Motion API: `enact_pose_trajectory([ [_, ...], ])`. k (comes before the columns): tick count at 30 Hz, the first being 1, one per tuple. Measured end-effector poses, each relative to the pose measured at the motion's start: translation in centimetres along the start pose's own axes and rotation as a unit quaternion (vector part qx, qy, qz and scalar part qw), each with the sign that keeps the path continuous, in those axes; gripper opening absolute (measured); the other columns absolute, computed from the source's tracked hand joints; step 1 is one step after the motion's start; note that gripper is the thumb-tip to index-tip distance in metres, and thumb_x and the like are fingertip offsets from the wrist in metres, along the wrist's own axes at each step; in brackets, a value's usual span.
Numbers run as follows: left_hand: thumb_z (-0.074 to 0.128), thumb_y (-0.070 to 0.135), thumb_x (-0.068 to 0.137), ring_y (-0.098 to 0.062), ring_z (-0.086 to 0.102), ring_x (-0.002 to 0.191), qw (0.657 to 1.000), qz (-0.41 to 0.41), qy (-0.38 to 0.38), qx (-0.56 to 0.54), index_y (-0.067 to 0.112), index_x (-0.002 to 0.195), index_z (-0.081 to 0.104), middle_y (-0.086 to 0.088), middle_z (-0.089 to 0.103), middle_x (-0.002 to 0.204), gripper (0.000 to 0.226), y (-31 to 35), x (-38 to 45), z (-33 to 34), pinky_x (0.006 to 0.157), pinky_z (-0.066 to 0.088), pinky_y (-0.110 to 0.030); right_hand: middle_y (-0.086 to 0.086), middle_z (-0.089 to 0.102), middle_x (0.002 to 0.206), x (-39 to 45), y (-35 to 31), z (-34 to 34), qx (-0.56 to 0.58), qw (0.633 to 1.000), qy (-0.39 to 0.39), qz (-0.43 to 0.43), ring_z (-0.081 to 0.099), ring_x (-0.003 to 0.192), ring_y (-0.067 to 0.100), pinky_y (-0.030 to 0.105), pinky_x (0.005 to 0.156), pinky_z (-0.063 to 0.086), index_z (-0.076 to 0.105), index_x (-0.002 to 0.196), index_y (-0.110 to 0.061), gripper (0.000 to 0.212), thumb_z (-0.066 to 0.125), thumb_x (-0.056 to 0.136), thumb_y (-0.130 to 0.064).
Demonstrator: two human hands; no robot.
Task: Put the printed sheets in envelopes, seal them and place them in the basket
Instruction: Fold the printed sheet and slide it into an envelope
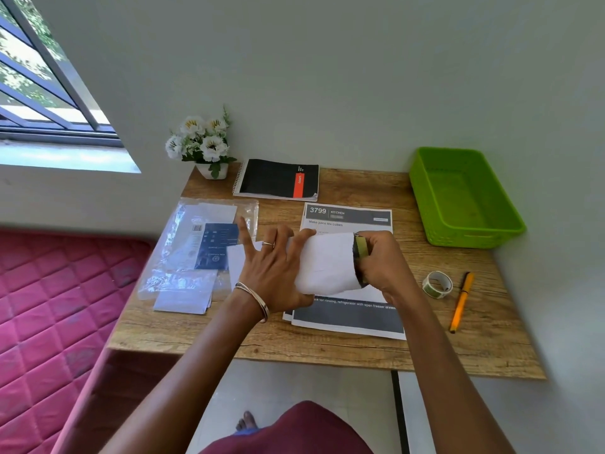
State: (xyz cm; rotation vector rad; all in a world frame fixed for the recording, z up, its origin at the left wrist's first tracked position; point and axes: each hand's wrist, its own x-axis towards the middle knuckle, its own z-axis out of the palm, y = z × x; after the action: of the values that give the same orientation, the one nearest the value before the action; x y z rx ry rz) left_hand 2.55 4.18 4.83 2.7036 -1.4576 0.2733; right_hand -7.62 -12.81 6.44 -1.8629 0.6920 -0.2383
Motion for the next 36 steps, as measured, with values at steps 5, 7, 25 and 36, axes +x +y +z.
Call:
enact_pose_trajectory([
  [5,0.060,0.070,0.053,-0.028,0.046,0.114,0.999,0.023,0.014,-0.017,0.021,0.133,0.031,-0.006,0.049,0.117,0.099,-0.1,-0.1,-0.1,0.107,-0.002,-0.070,0.007,0.073,0.087,-0.7,-0.3,-0.5,0.047,0.999,-0.010,0.005,0.069,0.082,0.030,0.046,0.068,0.060,0.074,0.084,-0.009,0.025,0.063,0.079,0.013],
  [7,0.062,0.066,0.058,-0.029,0.048,0.114,0.996,0.059,0.044,-0.055,0.019,0.133,0.031,-0.007,0.050,0.120,0.094,0.0,0.0,-0.2,0.110,0.017,-0.063,0.011,0.072,0.082,-1.0,-0.4,-0.5,0.090,0.996,0.001,0.001,0.068,0.079,0.030,0.051,0.065,0.059,0.072,0.079,-0.002,0.020,0.062,0.078,0.015],
  [25,0.076,0.060,0.053,-0.033,0.029,0.134,0.994,0.016,-0.104,-0.005,0.032,0.140,-0.028,-0.007,0.030,0.144,0.138,-4.7,0.5,-1.0,0.107,0.008,-0.069,0.004,0.072,0.083,-1.3,-0.3,-1.0,0.158,0.987,0.027,0.029,0.069,0.076,0.025,0.031,0.053,0.057,0.072,0.085,-0.014,0.031,0.060,0.082,0.015],
  [36,0.076,0.048,0.058,-0.031,0.048,0.121,0.990,0.065,-0.002,-0.128,0.020,0.141,0.004,-0.011,0.047,0.134,0.113,-0.8,1.4,-0.3,0.111,0.019,-0.058,0.012,0.072,0.081,-1.2,0.6,-1.3,0.228,0.972,-0.021,0.050,0.069,0.069,0.025,0.040,0.062,0.060,0.068,0.088,-0.006,0.010,0.070,0.083,-0.013],
])
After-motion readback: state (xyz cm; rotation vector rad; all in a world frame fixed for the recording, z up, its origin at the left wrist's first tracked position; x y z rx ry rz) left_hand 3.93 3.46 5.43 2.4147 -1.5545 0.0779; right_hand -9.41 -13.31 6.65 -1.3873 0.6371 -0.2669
